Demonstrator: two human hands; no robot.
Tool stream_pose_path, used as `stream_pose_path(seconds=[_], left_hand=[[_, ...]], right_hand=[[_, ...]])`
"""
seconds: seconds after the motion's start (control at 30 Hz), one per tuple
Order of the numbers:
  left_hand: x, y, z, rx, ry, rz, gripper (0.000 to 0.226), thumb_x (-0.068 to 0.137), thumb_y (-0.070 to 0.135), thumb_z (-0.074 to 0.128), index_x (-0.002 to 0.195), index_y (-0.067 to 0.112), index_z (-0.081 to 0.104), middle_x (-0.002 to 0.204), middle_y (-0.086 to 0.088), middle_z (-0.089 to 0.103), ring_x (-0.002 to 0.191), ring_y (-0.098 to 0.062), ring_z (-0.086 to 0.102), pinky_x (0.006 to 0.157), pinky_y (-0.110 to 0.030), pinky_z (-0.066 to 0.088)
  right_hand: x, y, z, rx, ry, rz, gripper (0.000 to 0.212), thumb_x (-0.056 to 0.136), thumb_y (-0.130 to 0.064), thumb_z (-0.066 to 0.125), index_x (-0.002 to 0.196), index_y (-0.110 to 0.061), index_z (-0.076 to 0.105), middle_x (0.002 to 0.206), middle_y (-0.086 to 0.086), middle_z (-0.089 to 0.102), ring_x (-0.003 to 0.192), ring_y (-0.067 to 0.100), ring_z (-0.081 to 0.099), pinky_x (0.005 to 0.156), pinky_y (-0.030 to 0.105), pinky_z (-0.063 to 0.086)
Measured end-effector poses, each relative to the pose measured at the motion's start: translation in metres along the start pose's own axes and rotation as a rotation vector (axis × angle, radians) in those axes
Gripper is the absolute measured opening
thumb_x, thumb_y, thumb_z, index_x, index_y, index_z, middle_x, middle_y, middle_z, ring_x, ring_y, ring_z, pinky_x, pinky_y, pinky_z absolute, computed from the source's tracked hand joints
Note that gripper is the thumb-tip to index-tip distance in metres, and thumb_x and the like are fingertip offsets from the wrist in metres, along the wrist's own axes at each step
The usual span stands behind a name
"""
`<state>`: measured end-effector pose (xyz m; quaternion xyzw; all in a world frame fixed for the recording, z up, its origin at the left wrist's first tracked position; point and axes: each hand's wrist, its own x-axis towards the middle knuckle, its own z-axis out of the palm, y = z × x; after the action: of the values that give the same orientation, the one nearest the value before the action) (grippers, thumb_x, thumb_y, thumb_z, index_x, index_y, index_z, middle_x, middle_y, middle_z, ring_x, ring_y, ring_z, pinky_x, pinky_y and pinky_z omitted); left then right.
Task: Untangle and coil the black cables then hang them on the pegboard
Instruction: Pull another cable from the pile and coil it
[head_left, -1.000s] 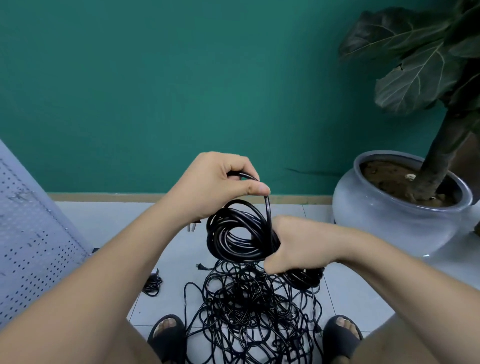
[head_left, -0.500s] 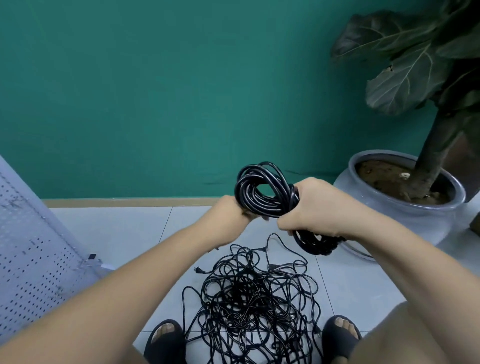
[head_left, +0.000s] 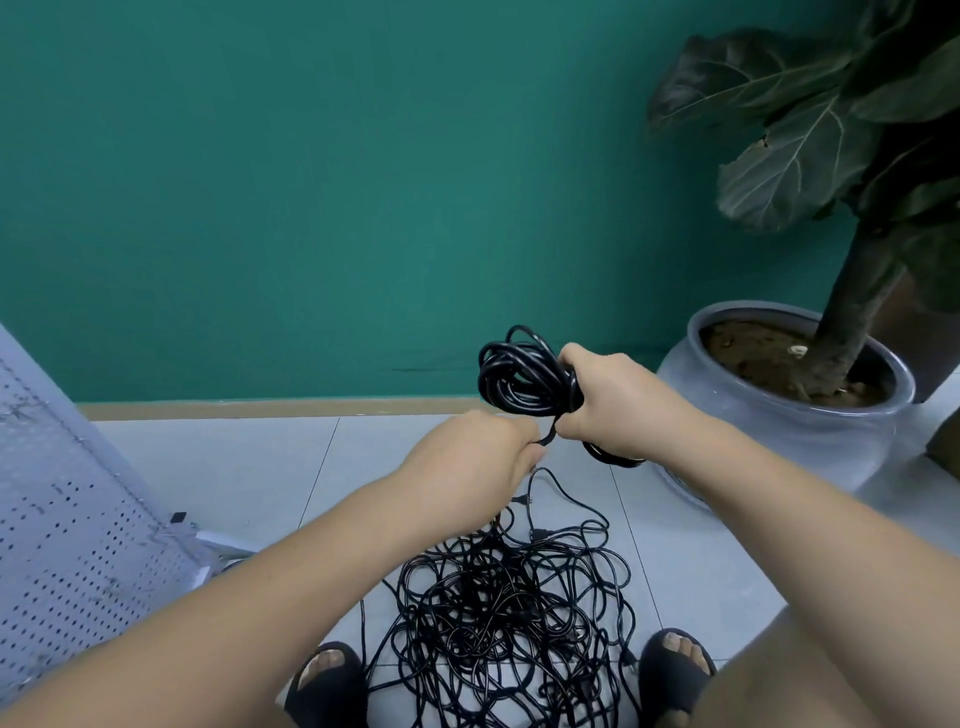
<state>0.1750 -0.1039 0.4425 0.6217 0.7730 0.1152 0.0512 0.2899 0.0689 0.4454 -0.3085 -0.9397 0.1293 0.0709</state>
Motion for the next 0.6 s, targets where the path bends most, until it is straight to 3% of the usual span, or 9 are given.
stream_pose_path(seconds=[0.13,0.2,0.23,0.3,0.37,0.43,0.5,0.6], left_hand=[[-0.004,-0.007,-0.018,-0.035,0.116,0.045,0.026,0.105,0.044,0.060,0.084,0.028,0.061,0.078,0.009,0.062,0.079,-0.020,0.058,0.072,-0.039,0.050],[-0.004,-0.013,-0.024,-0.085,0.154,0.037,0.025,0.098,0.047,0.070,0.080,0.033,0.060,0.077,0.011,0.066,0.078,-0.015,0.059,0.073,-0.038,0.051],[-0.003,-0.017,-0.026,-0.130,0.170,0.032,0.026,0.094,0.047,0.075,0.078,0.033,0.061,0.077,0.012,0.069,0.077,-0.012,0.062,0.074,-0.037,0.053],[-0.003,-0.024,-0.031,-0.273,0.202,0.001,0.025,0.086,0.043,0.085,0.077,0.029,0.065,0.076,0.015,0.073,0.074,-0.006,0.065,0.074,-0.036,0.055],[-0.005,-0.031,-0.040,-0.445,0.249,-0.038,0.031,0.075,0.038,0.096,0.081,0.028,0.067,0.074,0.014,0.073,0.070,-0.004,0.066,0.073,-0.033,0.056],[-0.005,-0.038,-0.047,-0.558,0.317,-0.053,0.040,0.068,0.035,0.101,0.086,0.029,0.066,0.079,0.010,0.073,0.070,-0.007,0.065,0.071,-0.023,0.053],[-0.004,-0.043,-0.047,-0.624,0.374,-0.058,0.045,0.067,0.035,0.101,0.095,0.030,0.067,0.089,0.009,0.072,0.076,-0.009,0.065,0.073,-0.018,0.050],[0.001,-0.050,-0.040,-0.723,0.370,-0.076,0.051,0.075,0.047,0.094,0.115,0.039,0.065,0.109,0.016,0.072,0.096,-0.006,0.070,0.091,-0.027,0.056]], right_hand=[[-0.005,-0.011,0.011,-0.085,-0.126,-0.091,0.054,0.081,-0.036,0.080,0.111,-0.029,0.037,0.082,-0.002,0.063,0.077,0.029,0.063,0.063,0.040,0.051],[-0.012,-0.022,0.018,-0.075,-0.203,-0.166,0.066,0.080,-0.055,0.086,0.118,-0.031,0.037,0.081,-0.008,0.060,0.077,0.024,0.061,0.064,0.040,0.051],[-0.017,-0.028,0.022,-0.037,-0.237,-0.207,0.070,0.080,-0.070,0.081,0.125,-0.034,0.040,0.082,-0.010,0.061,0.078,0.019,0.062,0.067,0.040,0.052],[-0.027,-0.039,0.029,0.019,-0.251,-0.274,0.069,0.087,-0.090,0.051,0.129,-0.035,0.050,0.086,-0.004,0.068,0.083,0.018,0.065,0.077,0.042,0.055],[-0.036,-0.051,0.028,0.035,-0.205,-0.296,0.068,0.098,-0.085,0.027,0.101,-0.023,0.055,0.079,0.003,0.064,0.078,0.019,0.062,0.077,0.043,0.052],[-0.043,-0.061,0.024,0.046,-0.147,-0.306,0.066,0.105,-0.074,0.021,0.082,-0.018,0.046,0.073,0.004,0.057,0.069,0.017,0.055,0.071,0.043,0.045],[-0.047,-0.065,0.020,0.057,-0.093,-0.311,0.062,0.105,-0.071,0.018,0.081,-0.019,0.042,0.073,0.004,0.056,0.067,0.017,0.052,0.068,0.043,0.040],[-0.046,-0.065,0.016,0.096,-0.042,-0.309,0.055,0.105,-0.071,0.017,0.092,-0.023,0.041,0.072,0.002,0.055,0.068,0.023,0.052,0.069,0.044,0.040]])
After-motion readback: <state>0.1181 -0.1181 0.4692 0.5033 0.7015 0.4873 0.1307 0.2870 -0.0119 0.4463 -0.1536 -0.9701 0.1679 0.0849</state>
